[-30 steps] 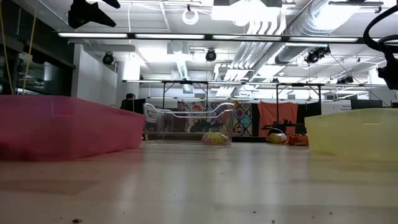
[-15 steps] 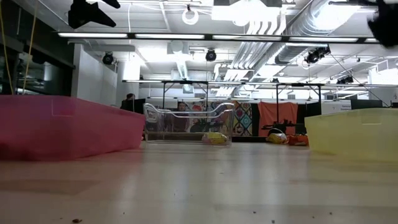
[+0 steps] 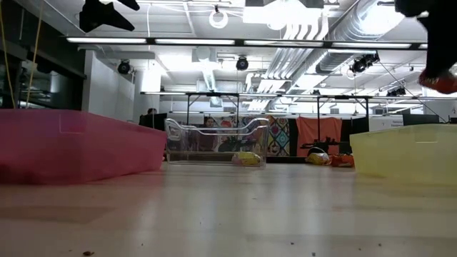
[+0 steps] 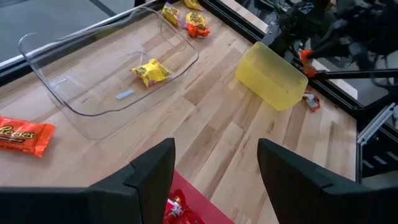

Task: Sort candy
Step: Put the orange candy into the yellow bin, then put the yellow candy into the transparent bin

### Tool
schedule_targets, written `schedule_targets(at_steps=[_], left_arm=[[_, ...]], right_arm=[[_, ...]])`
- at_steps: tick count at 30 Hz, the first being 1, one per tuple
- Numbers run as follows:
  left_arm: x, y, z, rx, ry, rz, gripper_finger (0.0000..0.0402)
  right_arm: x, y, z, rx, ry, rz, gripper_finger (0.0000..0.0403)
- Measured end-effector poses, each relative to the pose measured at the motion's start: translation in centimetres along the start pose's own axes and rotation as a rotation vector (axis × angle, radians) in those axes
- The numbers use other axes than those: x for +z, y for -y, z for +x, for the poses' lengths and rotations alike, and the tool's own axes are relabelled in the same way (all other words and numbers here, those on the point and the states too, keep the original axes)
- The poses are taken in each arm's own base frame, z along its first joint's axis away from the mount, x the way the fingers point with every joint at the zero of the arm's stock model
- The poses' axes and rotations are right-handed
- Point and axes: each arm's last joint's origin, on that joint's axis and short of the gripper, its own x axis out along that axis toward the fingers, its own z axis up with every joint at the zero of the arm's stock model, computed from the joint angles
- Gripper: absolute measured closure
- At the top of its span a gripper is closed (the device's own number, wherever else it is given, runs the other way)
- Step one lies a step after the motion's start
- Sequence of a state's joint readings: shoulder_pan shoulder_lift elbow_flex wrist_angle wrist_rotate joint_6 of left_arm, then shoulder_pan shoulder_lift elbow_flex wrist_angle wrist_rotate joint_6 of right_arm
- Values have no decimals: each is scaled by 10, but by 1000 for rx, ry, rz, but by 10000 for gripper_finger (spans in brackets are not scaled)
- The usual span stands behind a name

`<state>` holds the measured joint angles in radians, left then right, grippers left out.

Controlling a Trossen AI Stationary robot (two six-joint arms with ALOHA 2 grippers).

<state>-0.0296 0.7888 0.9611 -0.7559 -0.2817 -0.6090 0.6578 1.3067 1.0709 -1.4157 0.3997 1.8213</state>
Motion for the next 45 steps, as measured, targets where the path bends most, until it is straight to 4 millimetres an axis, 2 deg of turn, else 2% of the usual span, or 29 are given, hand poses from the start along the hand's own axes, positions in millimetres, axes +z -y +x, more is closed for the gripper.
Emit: schedule_targets(at_steps=[3, 6, 13, 18, 23, 26, 32, 35, 38, 42, 45], left_arm=[[0, 0, 0, 0, 0, -7, 186], [0, 0, 0, 0, 0, -8, 186], [0, 0, 0, -1, 0, -8, 186], [0, 0, 0, -1, -1, -8, 186], [0, 0, 0, -6, -1, -9, 186], [0, 1, 0, -32, -16, 4, 186], [3, 4, 0, -79, 9, 146, 186], [7, 5, 0, -87, 48, 181, 186], [11, 5, 0, -93, 87, 159, 186], [17, 4, 0, -75, 136, 127, 186], [20, 2, 1, -40, 173, 73, 186]], right_arm=[[3, 2, 12, -18, -10, 30, 364], [7, 1, 17, -25, -44, -3, 329], [12, -1, 20, -33, -155, -83, 217], [23, -4, 13, 41, -136, -36, 174], [61, 6, 6, 132, 63, 171, 170], [90, 23, 7, 107, 155, 323, 170], [141, 63, 17, -27, 258, 566, 169], [164, 78, 30, -91, 265, 645, 169], [182, 91, 53, -108, 254, 699, 169], [197, 116, 98, -56, 221, 784, 169], [196, 134, 135, 63, 172, 842, 169]])
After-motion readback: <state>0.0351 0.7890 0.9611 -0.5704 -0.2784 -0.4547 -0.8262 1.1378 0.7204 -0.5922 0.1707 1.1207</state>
